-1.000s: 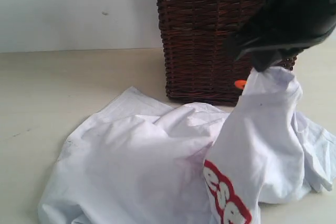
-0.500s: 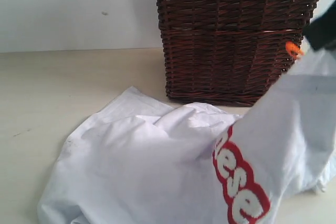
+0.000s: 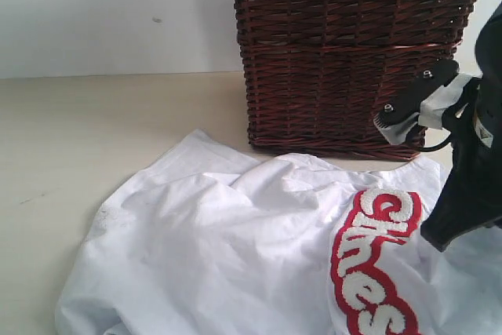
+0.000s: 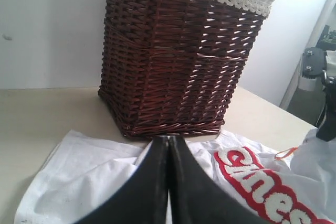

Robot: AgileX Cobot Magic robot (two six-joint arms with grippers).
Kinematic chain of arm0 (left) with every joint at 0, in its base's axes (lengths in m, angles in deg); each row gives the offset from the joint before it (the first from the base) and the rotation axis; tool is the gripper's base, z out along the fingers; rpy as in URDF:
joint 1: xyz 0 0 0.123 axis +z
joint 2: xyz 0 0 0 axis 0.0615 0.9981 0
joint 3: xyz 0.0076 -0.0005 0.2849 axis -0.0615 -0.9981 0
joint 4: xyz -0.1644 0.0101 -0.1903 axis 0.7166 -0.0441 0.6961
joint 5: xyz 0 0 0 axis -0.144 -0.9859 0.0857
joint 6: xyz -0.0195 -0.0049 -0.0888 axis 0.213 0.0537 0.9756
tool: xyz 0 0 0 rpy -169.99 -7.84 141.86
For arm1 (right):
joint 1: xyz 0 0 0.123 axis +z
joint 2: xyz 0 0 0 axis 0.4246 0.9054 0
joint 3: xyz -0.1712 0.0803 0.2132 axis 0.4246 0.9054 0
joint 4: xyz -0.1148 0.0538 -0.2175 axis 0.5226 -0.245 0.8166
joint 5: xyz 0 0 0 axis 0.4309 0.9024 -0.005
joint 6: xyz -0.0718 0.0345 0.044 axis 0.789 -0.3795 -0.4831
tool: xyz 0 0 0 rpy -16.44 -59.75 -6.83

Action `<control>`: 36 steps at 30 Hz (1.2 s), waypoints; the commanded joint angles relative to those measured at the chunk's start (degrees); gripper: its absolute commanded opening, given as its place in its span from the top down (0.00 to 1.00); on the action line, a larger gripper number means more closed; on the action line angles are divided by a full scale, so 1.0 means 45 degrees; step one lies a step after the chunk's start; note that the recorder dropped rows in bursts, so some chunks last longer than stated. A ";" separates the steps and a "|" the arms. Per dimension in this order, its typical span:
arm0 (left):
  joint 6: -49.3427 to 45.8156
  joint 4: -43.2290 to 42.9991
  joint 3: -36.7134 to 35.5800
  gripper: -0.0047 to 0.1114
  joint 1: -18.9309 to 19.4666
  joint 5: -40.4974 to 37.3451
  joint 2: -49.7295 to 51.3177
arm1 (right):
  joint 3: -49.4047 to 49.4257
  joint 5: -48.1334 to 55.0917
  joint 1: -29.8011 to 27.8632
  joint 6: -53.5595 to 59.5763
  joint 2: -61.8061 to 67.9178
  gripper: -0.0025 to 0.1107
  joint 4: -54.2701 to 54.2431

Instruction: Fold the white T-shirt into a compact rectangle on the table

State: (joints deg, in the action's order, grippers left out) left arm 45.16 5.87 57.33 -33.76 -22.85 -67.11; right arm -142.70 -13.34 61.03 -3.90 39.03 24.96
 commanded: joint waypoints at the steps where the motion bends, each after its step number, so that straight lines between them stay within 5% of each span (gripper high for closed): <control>1: 0.0011 0.0037 -0.0042 0.96 0.0032 0.0259 -0.0038 | 0.0028 -0.0075 0.0004 -0.0604 0.0090 0.54 0.1002; 16: 0.0032 0.0037 -0.0042 0.96 -0.0130 0.0191 -0.0721 | 0.0003 -0.0075 0.0004 -0.1179 -0.0660 0.50 0.1444; 21: 0.0032 0.0037 -0.0042 0.96 0.2340 0.0191 -0.3453 | 0.0003 -0.0075 0.0004 -0.1179 -0.0656 0.50 0.1444; 27: 0.0032 0.0037 -0.0042 0.96 0.4992 0.0929 -0.3449 | 0.0003 -0.0358 0.0004 -0.1179 -0.0633 0.50 0.1444; 36: 0.0032 0.0037 -0.0042 0.96 0.5767 0.0837 -0.3396 | 0.0003 -0.0616 0.0004 -0.1179 -0.0633 0.50 0.1308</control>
State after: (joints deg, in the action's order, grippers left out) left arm 45.16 5.87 57.11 -8.01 -19.56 -82.61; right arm -142.55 -15.17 61.03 -8.85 36.58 30.86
